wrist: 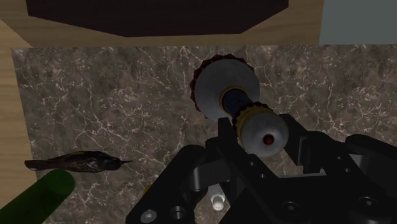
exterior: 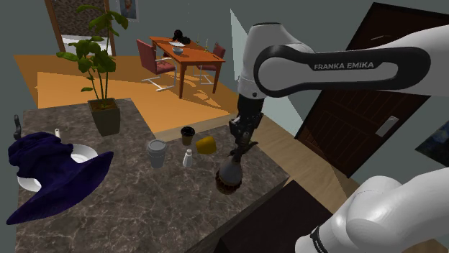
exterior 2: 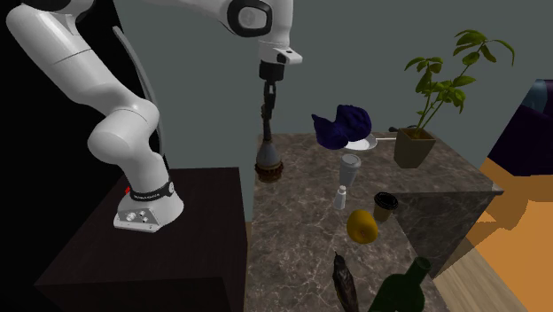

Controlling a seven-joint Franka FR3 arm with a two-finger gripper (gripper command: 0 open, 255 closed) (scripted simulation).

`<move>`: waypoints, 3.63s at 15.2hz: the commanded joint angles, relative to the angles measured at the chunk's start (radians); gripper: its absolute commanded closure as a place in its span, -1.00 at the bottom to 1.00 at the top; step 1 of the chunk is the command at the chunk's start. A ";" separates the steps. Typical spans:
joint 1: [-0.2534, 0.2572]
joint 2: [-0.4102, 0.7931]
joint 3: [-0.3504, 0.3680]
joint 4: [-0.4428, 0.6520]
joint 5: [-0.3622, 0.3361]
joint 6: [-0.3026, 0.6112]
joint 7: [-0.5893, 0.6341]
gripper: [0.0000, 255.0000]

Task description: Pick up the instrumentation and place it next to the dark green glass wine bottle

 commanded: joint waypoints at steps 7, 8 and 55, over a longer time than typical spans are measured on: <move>-0.003 -0.014 -0.009 0.097 -0.003 -0.110 -0.004 1.00; -0.003 -0.015 -0.010 0.109 -0.004 -0.123 -0.004 1.00; -0.148 0.218 -0.245 0.766 -0.132 -0.542 -0.362 1.00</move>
